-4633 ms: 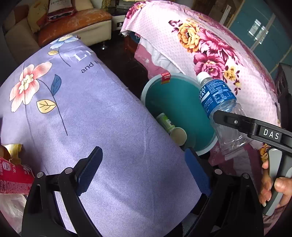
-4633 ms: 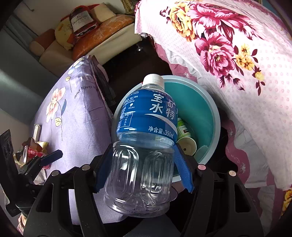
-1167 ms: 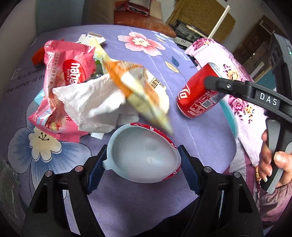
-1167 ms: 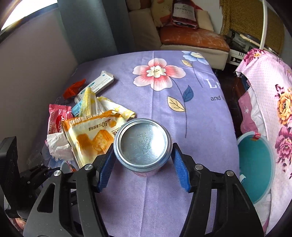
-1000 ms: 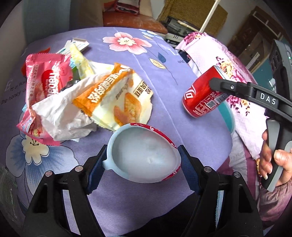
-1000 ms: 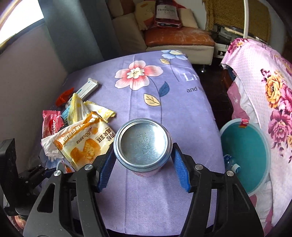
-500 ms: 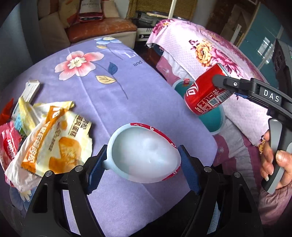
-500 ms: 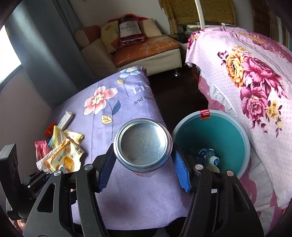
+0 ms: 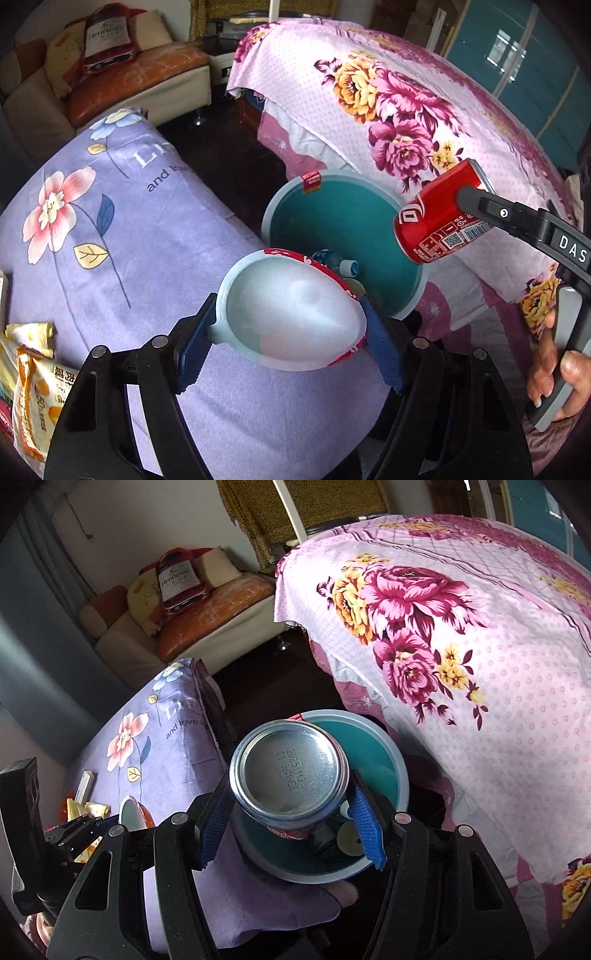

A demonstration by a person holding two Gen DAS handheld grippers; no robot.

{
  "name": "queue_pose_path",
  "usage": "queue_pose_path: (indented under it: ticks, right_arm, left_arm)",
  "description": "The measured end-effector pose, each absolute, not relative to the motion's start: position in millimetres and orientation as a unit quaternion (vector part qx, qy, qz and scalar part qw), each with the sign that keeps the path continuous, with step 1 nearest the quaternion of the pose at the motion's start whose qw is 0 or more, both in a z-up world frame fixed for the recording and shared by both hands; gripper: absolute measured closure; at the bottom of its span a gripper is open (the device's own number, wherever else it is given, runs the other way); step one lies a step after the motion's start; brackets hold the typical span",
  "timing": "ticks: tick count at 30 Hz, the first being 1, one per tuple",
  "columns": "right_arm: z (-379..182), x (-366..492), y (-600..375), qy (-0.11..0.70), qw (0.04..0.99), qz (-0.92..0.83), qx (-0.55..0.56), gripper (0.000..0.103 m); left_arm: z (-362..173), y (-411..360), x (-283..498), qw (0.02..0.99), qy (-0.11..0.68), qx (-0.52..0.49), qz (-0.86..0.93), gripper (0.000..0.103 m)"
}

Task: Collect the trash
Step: 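Drop the lid into the bin with the left gripper while the right carries the can over it, then open the right gripper to drop the red can into the bin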

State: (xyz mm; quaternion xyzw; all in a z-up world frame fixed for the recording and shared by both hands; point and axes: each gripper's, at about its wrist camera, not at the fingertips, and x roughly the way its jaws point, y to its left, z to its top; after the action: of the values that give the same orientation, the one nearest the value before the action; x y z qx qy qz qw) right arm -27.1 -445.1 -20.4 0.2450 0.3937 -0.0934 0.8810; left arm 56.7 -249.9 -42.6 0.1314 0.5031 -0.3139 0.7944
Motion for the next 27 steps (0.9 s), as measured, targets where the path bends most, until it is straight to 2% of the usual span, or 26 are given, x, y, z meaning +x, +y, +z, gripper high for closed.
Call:
queue_pose_path:
  ticks: [12,17,27]
  right_arm:
    - [-41,-26,-466,0.410,0.868,-0.119,0.254,0.045]
    - [-43,-21,-463,0.415,0.867,-0.117,0.251,0.045]
    - [-49,-10,-450,0.431,0.863,-0.113,0.240,0.045]
  left_arm:
    - [-74,-299,66,0.777,0.515,0.164,-0.324,0.026]
    - [-76,-296,70,0.780,0.518,0.160,-0.313,0.013]
    - [-74,-273,66,0.781,0.525,0.143,-0.307,0.011]
